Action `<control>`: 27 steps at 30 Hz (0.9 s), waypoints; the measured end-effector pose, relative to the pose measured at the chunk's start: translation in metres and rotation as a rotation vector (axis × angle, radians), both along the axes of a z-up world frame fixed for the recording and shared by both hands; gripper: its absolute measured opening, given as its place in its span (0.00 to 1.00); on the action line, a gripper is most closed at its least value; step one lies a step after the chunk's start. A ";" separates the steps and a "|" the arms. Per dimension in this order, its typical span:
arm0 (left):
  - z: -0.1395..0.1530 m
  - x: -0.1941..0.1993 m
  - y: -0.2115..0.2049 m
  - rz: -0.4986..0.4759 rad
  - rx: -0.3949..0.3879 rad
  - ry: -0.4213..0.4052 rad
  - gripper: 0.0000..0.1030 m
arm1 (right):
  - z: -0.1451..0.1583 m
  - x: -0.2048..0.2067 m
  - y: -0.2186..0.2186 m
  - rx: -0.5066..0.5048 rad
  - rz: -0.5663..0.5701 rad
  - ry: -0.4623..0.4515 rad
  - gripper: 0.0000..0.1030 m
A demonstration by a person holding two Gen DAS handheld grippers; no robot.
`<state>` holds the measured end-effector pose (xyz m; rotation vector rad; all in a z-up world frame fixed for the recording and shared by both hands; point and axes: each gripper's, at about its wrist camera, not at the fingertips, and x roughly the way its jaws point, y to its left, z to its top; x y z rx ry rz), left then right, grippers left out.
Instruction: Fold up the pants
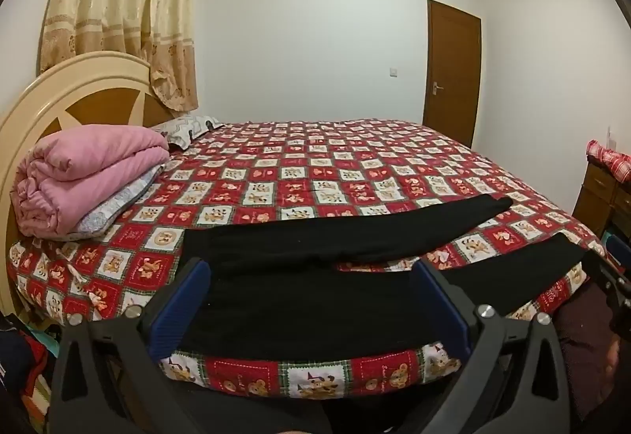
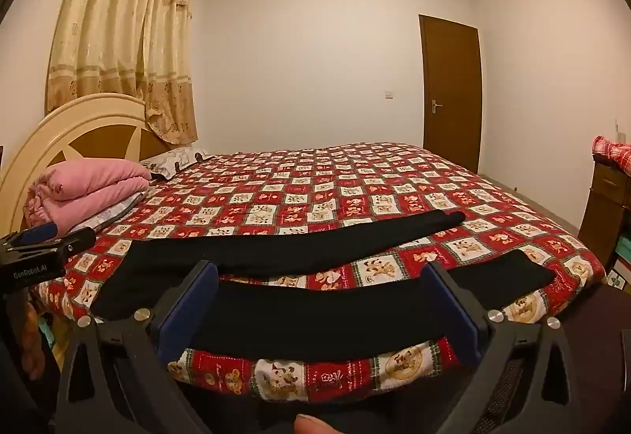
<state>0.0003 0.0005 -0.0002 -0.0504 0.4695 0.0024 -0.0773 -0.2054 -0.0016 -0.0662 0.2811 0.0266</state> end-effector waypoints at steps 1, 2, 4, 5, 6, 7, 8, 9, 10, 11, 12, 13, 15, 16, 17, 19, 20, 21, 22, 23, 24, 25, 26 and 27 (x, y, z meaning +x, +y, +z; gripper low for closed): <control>0.000 0.000 0.000 0.001 0.002 -0.006 1.00 | 0.000 0.000 0.000 0.001 0.000 -0.001 0.99; 0.000 0.000 0.000 0.001 0.003 -0.006 1.00 | 0.000 0.000 0.000 0.001 0.000 -0.002 0.99; 0.000 0.000 0.002 0.006 0.005 -0.007 1.00 | 0.000 0.000 0.000 0.004 0.000 -0.002 0.99; 0.000 0.001 0.003 0.009 0.006 -0.008 1.00 | 0.000 0.000 0.000 0.003 0.000 -0.003 0.99; 0.000 0.002 0.004 0.010 0.007 -0.008 1.00 | -0.001 0.000 0.000 0.003 0.000 -0.003 0.99; 0.000 0.001 0.000 0.007 0.013 -0.012 1.00 | -0.001 0.000 0.001 0.001 0.000 -0.002 0.99; 0.000 0.001 0.000 0.009 0.014 -0.012 1.00 | -0.001 0.000 0.000 0.002 0.001 0.000 0.99; -0.001 0.002 0.001 0.010 0.014 -0.012 1.00 | -0.001 -0.001 0.000 0.005 0.001 -0.001 0.99; 0.002 0.001 0.003 0.010 0.015 -0.016 1.00 | -0.002 -0.001 0.000 0.004 0.001 0.000 0.99; 0.002 0.002 0.003 0.010 0.015 -0.016 1.00 | -0.002 -0.001 0.000 0.004 0.002 0.001 0.99; 0.003 0.003 0.004 0.010 0.015 -0.016 1.00 | -0.002 -0.002 0.000 0.003 0.003 0.002 0.99; 0.003 0.004 0.004 0.010 0.016 -0.016 1.00 | -0.002 -0.002 0.000 0.001 0.003 0.003 0.99; 0.005 0.000 0.004 0.012 0.016 -0.020 1.00 | -0.002 -0.003 0.000 0.000 0.003 0.002 0.99; 0.006 0.001 0.006 0.013 0.016 -0.020 1.00 | -0.005 0.001 0.003 0.000 0.004 0.004 0.99; 0.005 0.001 0.006 0.013 0.016 -0.022 1.00 | -0.006 0.001 0.004 0.001 0.004 0.005 0.99; 0.005 0.001 0.006 0.012 0.018 -0.023 1.00 | -0.006 -0.001 0.002 0.000 0.004 0.005 0.99; 0.005 0.000 0.006 0.012 0.018 -0.024 1.00 | -0.006 -0.001 0.002 0.001 0.004 0.007 0.99; 0.004 0.000 0.006 0.012 0.018 -0.025 1.00 | -0.005 -0.001 0.004 0.000 0.004 0.008 0.99; 0.005 0.000 0.005 0.013 0.018 -0.024 1.00 | -0.006 0.000 0.004 0.000 0.004 0.009 0.99; 0.005 -0.001 0.005 0.014 0.018 -0.025 1.00 | -0.008 0.000 0.003 0.000 0.005 0.011 0.99; 0.005 -0.001 0.005 0.013 0.017 -0.025 1.00 | -0.008 0.000 0.003 0.000 0.006 0.012 0.99; 0.005 -0.001 0.005 0.014 0.017 -0.025 1.00 | -0.009 0.000 0.003 -0.001 0.007 0.012 0.99; 0.006 -0.001 0.005 0.015 0.018 -0.025 1.00 | -0.009 0.000 0.003 -0.001 0.006 0.012 0.99; 0.006 -0.001 0.005 0.015 0.017 -0.025 1.00 | -0.009 0.001 0.003 -0.001 0.006 0.013 0.99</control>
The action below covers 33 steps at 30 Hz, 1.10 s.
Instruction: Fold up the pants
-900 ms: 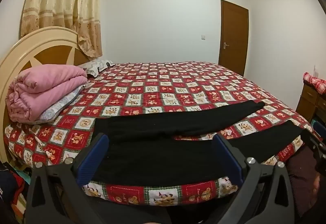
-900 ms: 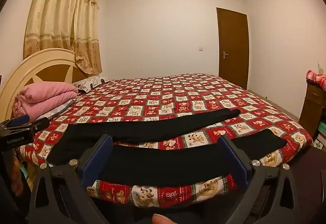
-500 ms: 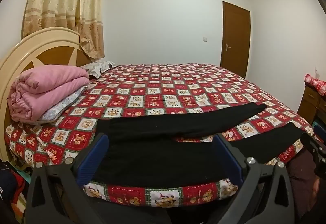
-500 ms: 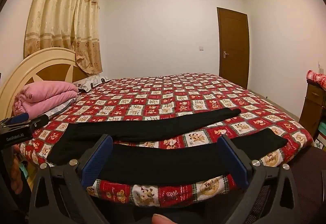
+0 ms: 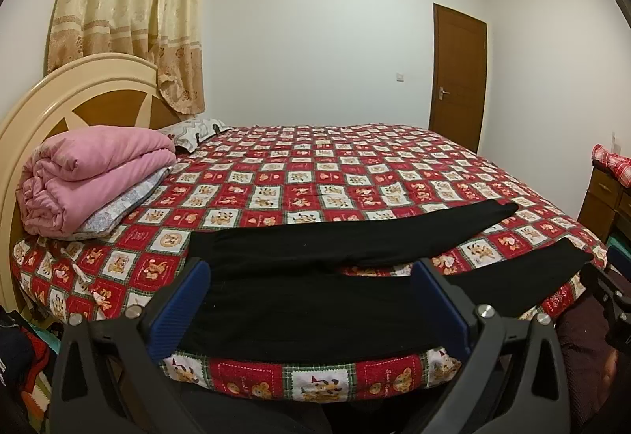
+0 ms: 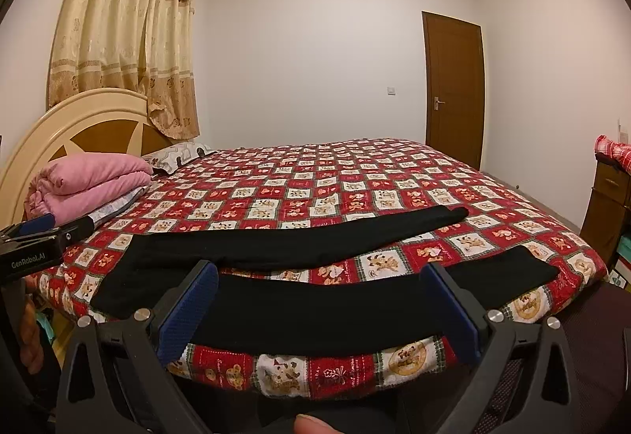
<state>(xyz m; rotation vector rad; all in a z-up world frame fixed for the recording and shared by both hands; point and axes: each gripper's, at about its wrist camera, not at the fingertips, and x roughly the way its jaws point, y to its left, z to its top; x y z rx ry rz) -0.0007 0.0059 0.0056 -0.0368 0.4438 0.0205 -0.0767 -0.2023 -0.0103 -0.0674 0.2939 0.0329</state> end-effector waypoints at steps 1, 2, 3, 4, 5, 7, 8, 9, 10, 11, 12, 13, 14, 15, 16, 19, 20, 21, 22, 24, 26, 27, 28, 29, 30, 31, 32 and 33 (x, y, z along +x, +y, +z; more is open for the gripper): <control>0.000 0.000 0.000 0.000 -0.001 0.000 1.00 | 0.000 0.000 0.000 0.001 0.000 0.000 0.99; 0.000 0.000 0.001 0.000 -0.001 0.000 1.00 | 0.000 0.000 0.000 0.001 0.001 0.001 0.99; 0.000 0.000 0.000 0.000 -0.001 -0.001 1.00 | 0.000 0.000 0.000 0.001 0.000 0.001 0.99; 0.000 0.000 0.000 0.000 0.000 -0.001 1.00 | -0.001 0.000 0.000 0.000 0.000 0.002 0.99; 0.000 0.000 0.000 0.000 -0.001 -0.001 1.00 | -0.001 0.000 0.000 0.000 0.000 0.003 0.99; 0.000 -0.001 0.000 0.001 0.001 -0.002 1.00 | -0.001 0.000 0.000 0.000 0.001 0.003 0.99; -0.001 -0.001 0.000 0.001 0.000 -0.002 1.00 | -0.001 0.000 0.000 -0.001 0.001 0.003 0.99; -0.001 -0.001 0.000 0.000 0.000 -0.003 1.00 | -0.001 0.000 0.000 -0.001 0.001 0.003 0.99; -0.001 -0.001 0.000 -0.001 0.000 -0.003 1.00 | -0.001 0.000 0.000 -0.001 0.000 0.003 0.99; -0.001 -0.001 0.000 0.000 0.001 -0.003 1.00 | -0.002 0.000 0.000 -0.001 0.000 0.004 0.99; -0.001 -0.001 0.000 0.001 0.002 -0.003 1.00 | -0.003 0.001 0.001 -0.002 0.001 0.005 0.99; -0.001 -0.001 0.000 -0.001 0.000 -0.003 1.00 | -0.003 0.001 0.002 -0.003 0.000 0.005 0.99; -0.001 -0.001 0.000 -0.001 0.000 -0.003 1.00 | -0.004 0.001 0.002 -0.003 0.000 0.005 0.99; -0.001 -0.001 0.000 0.000 0.001 -0.003 1.00 | -0.004 0.001 0.002 -0.003 0.002 0.005 0.99; -0.001 -0.001 0.000 -0.001 0.001 -0.004 1.00 | -0.003 0.001 0.001 -0.003 0.001 0.005 0.99; -0.001 -0.001 0.000 -0.001 0.000 -0.004 1.00 | -0.003 0.001 0.001 -0.004 0.001 0.006 0.99; -0.001 -0.001 0.000 -0.001 0.001 -0.004 1.00 | -0.004 0.001 0.002 -0.004 0.002 0.007 0.99; -0.001 -0.001 0.000 -0.001 0.000 -0.003 1.00 | -0.005 0.001 0.002 -0.006 0.002 0.009 0.99; -0.001 -0.001 0.000 -0.002 0.000 -0.003 1.00 | -0.005 0.001 0.002 -0.006 0.002 0.010 0.99; -0.002 0.000 0.000 0.003 0.000 -0.003 1.00 | -0.006 0.002 0.002 -0.007 0.003 0.016 0.99; -0.003 0.000 0.000 0.002 -0.002 -0.004 1.00 | -0.008 0.002 0.002 -0.008 0.003 0.016 0.99; -0.003 0.000 0.000 0.003 -0.001 -0.004 1.00 | -0.007 0.002 0.002 -0.008 0.004 0.016 0.99; -0.003 0.000 0.000 0.003 -0.001 -0.004 1.00 | -0.007 0.002 0.002 -0.008 0.004 0.016 0.99; -0.003 0.000 0.000 0.003 -0.001 -0.004 1.00 | -0.008 0.002 0.002 -0.009 0.004 0.016 0.99; -0.003 0.000 0.001 0.004 -0.001 -0.005 1.00 | -0.008 0.002 0.002 -0.009 0.004 0.016 0.99; -0.003 0.000 0.000 0.002 -0.001 -0.004 1.00 | -0.008 0.002 0.002 -0.008 0.004 0.017 0.99; -0.003 0.000 0.000 0.001 -0.002 -0.004 1.00 | -0.008 0.002 0.002 -0.008 0.003 0.016 0.99; -0.003 0.000 0.000 0.002 0.000 -0.004 1.00 | -0.008 0.002 0.002 -0.008 0.003 0.017 0.99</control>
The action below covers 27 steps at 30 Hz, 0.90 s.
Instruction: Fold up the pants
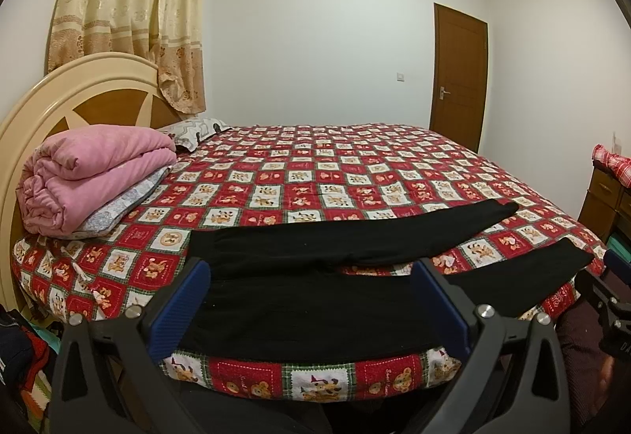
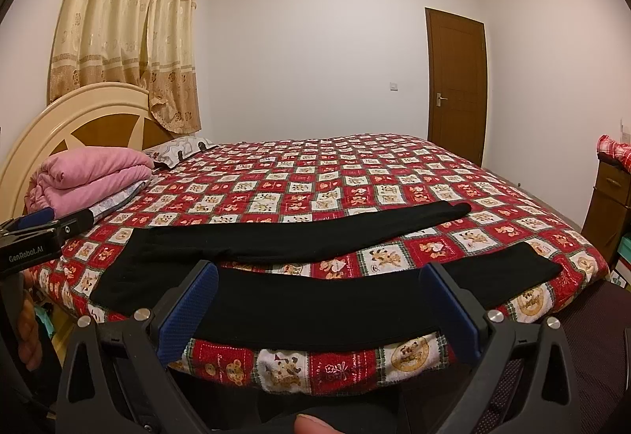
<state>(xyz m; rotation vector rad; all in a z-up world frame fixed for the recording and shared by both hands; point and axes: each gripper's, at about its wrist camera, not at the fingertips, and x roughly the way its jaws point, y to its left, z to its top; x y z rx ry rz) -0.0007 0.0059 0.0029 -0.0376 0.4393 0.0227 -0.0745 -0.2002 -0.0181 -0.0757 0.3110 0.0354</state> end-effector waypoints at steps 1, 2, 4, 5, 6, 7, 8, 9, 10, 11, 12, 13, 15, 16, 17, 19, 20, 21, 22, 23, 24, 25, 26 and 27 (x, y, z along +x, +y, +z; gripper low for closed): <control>0.000 0.000 0.000 0.000 0.001 0.000 1.00 | 0.000 0.001 0.000 0.000 0.001 0.001 0.99; 0.000 0.000 0.000 -0.001 -0.001 0.000 1.00 | 0.000 0.000 0.000 0.000 0.001 0.001 0.99; 0.000 0.000 0.001 0.000 0.000 0.000 1.00 | -0.001 0.000 0.000 -0.001 0.000 0.002 0.99; 0.000 0.000 0.000 0.000 0.000 0.000 1.00 | -0.001 0.000 0.000 -0.002 0.001 0.002 0.99; 0.000 0.000 0.000 0.000 -0.001 0.000 1.00 | -0.001 0.001 0.000 -0.002 0.002 0.003 0.99; 0.000 0.000 0.001 0.001 -0.002 0.000 1.00 | -0.001 0.001 0.001 -0.003 0.002 0.004 0.99; 0.000 0.000 0.000 0.001 0.000 0.000 1.00 | -0.002 0.001 0.001 -0.004 0.002 0.005 0.99; 0.000 0.000 0.000 0.001 0.000 0.000 1.00 | -0.002 0.001 0.001 -0.004 0.002 0.005 0.99; 0.000 0.000 0.001 0.001 0.000 0.001 1.00 | -0.002 0.001 0.001 -0.004 0.003 0.004 0.99; 0.000 0.000 0.000 0.000 -0.001 0.000 1.00 | -0.002 0.001 0.001 -0.004 0.003 0.004 0.99; 0.000 0.000 0.000 0.000 0.000 0.000 1.00 | -0.002 0.001 0.001 -0.004 0.002 0.004 0.99; 0.000 0.000 0.000 0.000 0.000 0.000 1.00 | -0.002 0.001 0.001 -0.004 0.002 0.005 0.99; 0.000 0.000 0.000 0.000 -0.001 0.000 1.00 | -0.003 0.001 0.002 -0.005 0.002 0.008 0.99; 0.000 0.000 0.000 0.000 0.000 0.000 1.00 | -0.003 0.002 0.001 -0.005 0.004 0.010 0.99; 0.000 0.000 0.000 0.000 0.000 0.000 1.00 | -0.003 0.002 0.001 -0.006 0.004 0.011 0.99; 0.000 0.000 0.001 -0.001 -0.001 0.000 1.00 | -0.003 0.003 0.001 -0.006 0.005 0.011 0.99; 0.000 0.000 0.000 0.000 0.000 0.000 1.00 | -0.003 0.003 0.001 -0.006 0.005 0.012 0.99; 0.000 0.000 0.000 0.000 0.000 0.000 1.00 | -0.003 0.002 0.001 -0.006 0.005 0.011 0.99; 0.000 0.000 0.001 0.000 0.000 0.001 1.00 | -0.003 0.002 0.001 -0.006 0.004 0.011 0.99; 0.000 0.000 0.001 0.000 -0.001 0.001 1.00 | -0.004 0.002 0.001 -0.007 0.004 0.012 0.99; 0.000 0.000 0.000 0.000 0.000 0.000 1.00 | -0.004 0.003 0.001 -0.007 0.004 0.013 0.99; 0.000 0.000 0.000 0.000 0.000 0.000 1.00 | -0.005 0.003 0.001 -0.007 0.004 0.014 0.99; 0.000 0.000 0.000 0.000 0.000 0.000 1.00 | -0.005 0.003 0.001 -0.007 0.004 0.016 0.99; 0.000 0.000 0.000 0.000 0.000 0.000 1.00 | -0.006 0.004 0.000 -0.008 0.004 0.018 0.99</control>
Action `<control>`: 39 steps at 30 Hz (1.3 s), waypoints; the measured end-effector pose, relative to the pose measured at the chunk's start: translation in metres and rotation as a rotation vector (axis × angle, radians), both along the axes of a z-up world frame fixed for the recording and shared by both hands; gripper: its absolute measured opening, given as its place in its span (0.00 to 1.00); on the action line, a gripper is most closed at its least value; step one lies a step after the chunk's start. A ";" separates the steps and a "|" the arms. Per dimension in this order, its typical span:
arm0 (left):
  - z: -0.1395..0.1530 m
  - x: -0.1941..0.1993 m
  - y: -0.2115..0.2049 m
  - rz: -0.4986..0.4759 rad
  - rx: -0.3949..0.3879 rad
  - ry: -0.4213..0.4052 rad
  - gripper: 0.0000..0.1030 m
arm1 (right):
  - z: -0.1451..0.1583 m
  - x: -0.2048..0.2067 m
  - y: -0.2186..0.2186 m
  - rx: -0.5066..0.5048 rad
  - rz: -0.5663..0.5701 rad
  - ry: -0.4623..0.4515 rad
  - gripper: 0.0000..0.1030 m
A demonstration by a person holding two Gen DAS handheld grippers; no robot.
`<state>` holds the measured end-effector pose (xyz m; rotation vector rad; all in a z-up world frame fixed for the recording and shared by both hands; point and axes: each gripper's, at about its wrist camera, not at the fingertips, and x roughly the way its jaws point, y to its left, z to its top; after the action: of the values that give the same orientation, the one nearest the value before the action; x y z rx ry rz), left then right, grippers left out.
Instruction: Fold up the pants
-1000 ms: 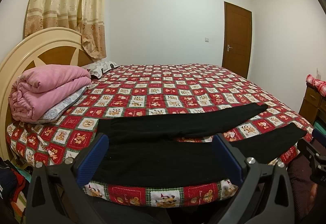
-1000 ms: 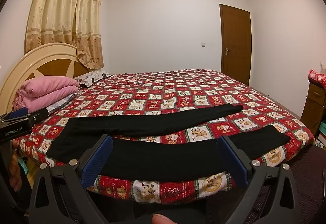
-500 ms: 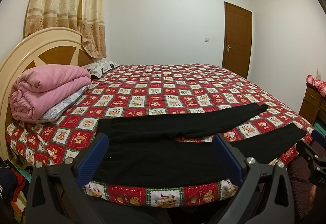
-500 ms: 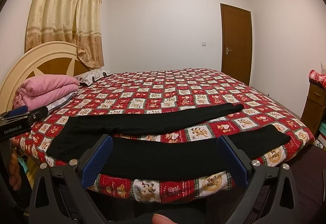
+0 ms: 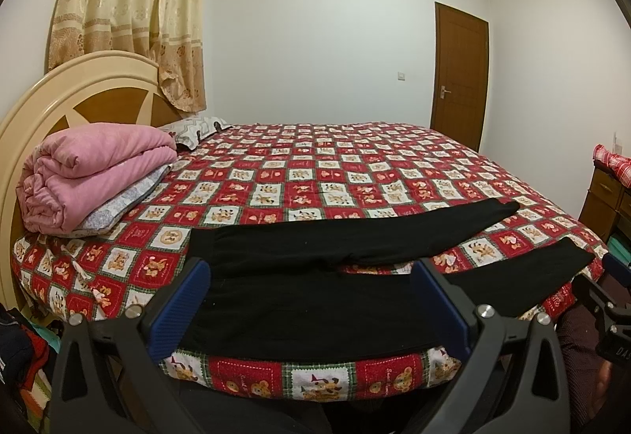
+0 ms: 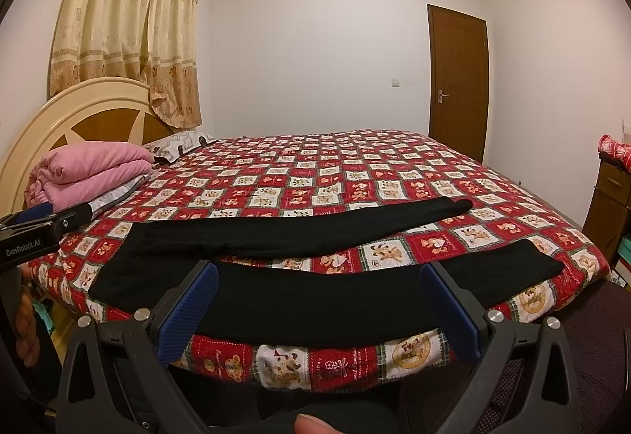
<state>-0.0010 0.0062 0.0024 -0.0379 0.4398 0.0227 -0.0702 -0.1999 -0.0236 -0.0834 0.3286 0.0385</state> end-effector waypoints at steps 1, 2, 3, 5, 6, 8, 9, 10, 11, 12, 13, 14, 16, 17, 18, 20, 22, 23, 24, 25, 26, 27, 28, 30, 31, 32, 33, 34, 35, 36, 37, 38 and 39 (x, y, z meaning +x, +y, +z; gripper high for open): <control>0.000 0.000 0.000 0.000 0.000 0.000 1.00 | 0.000 0.001 0.000 0.000 0.000 0.002 0.99; 0.000 0.000 0.000 0.000 0.000 0.001 1.00 | -0.001 0.001 -0.001 0.000 0.000 0.004 0.99; 0.000 0.000 0.000 0.000 0.000 0.001 1.00 | -0.001 0.001 -0.001 0.000 0.000 0.005 0.99; 0.000 0.000 0.000 0.000 0.000 0.001 1.00 | -0.002 0.002 -0.001 -0.002 0.000 0.008 0.99; -0.001 -0.001 0.001 0.001 -0.001 0.002 1.00 | -0.002 0.003 0.000 -0.004 0.000 0.010 0.99; -0.003 0.000 0.002 0.002 0.001 0.008 1.00 | -0.003 0.004 0.001 -0.008 -0.001 0.014 0.99; -0.005 0.000 0.003 0.003 0.004 0.012 1.00 | -0.004 0.005 0.001 -0.012 0.000 0.016 0.99; -0.007 0.001 0.004 0.004 0.007 0.017 1.00 | -0.005 0.006 0.001 -0.016 -0.002 0.018 0.99; -0.010 0.002 0.005 0.005 0.010 0.022 1.00 | -0.007 0.007 0.001 -0.022 -0.003 0.021 0.99; -0.013 0.004 0.007 0.007 0.012 0.027 1.00 | -0.009 0.009 0.002 -0.029 -0.002 0.024 0.99; -0.016 0.006 0.010 0.013 0.019 0.032 1.00 | -0.012 0.011 0.002 -0.036 -0.005 0.026 0.99; -0.020 0.015 0.010 0.019 0.029 0.042 1.00 | -0.014 0.013 0.002 -0.044 -0.006 0.030 0.99; -0.029 0.030 0.018 0.016 0.053 0.058 1.00 | -0.021 0.020 0.002 -0.058 -0.009 0.046 0.99; -0.035 0.041 0.024 0.025 0.065 0.066 1.00 | -0.026 0.025 0.001 -0.064 -0.012 0.063 0.99; -0.040 0.054 0.035 0.043 0.065 0.079 1.00 | -0.031 0.031 0.000 -0.066 -0.010 0.085 0.99; -0.050 0.074 0.060 0.061 0.038 0.100 1.00 | -0.040 0.041 -0.001 -0.070 -0.004 0.115 0.99; -0.064 0.103 0.096 0.092 0.023 0.129 1.00 | -0.049 0.051 -0.003 -0.079 -0.005 0.137 0.99; -0.070 0.116 0.109 0.109 0.038 0.142 1.00 | -0.055 0.057 -0.004 -0.082 -0.007 0.151 0.99; -0.076 0.127 0.119 0.120 0.056 0.155 1.00 | -0.059 0.060 -0.005 -0.083 -0.007 0.159 0.99; -0.083 0.142 0.133 0.134 0.083 0.175 1.00 | -0.064 0.065 -0.006 -0.084 -0.009 0.170 0.99; -0.088 0.153 0.141 0.139 0.098 0.192 1.00 | -0.069 0.069 -0.007 -0.086 -0.013 0.185 0.99; -0.092 0.162 0.148 0.136 0.101 0.205 0.99 | -0.076 0.075 -0.009 -0.087 -0.017 0.206 0.99; -0.096 0.172 0.156 0.127 0.092 0.219 0.98 | -0.080 0.080 -0.010 -0.088 -0.017 0.225 0.99; -0.101 0.191 0.166 0.118 0.075 0.243 0.94 | -0.091 0.092 -0.013 -0.088 -0.017 0.268 0.99; -0.104 0.199 0.170 0.113 0.065 0.255 0.94 | -0.094 0.096 -0.013 -0.089 -0.020 0.277 0.99; -0.109 0.210 0.173 0.098 0.054 0.274 0.94 | -0.096 0.100 -0.014 -0.094 -0.026 0.282 0.99; -0.113 0.218 0.175 0.091 0.050 0.290 0.92 | -0.097 0.103 -0.015 -0.098 -0.034 0.280 0.99; -0.116 0.226 0.177 0.091 0.049 0.303 0.90 | -0.098 0.106 -0.016 -0.102 -0.039 0.278 0.99; -0.122 0.238 0.180 0.086 0.048 0.322 0.85 | -0.098 0.109 -0.017 -0.105 -0.042 0.277 0.99; -0.125 0.246 0.183 0.077 0.044 0.340 0.82 | -0.098 0.114 -0.018 -0.108 -0.043 0.278 0.99; -0.131 0.255 0.185 0.072 0.037 0.362 0.82 | -0.097 0.118 -0.019 -0.110 -0.043 0.280 0.99; -0.135 0.262 0.189 0.074 0.031 0.377 0.81 | -0.096 0.122 -0.020 -0.111 -0.040 0.280 0.99; -0.139 0.268 0.193 0.077 0.024 0.388 0.76 | -0.095 0.124 -0.021 -0.112 -0.035 0.278 0.99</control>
<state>0.2668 0.1989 -0.1367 -0.0265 0.8259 0.1124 0.0541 -0.2212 -0.1185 -0.1843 0.6105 -0.0032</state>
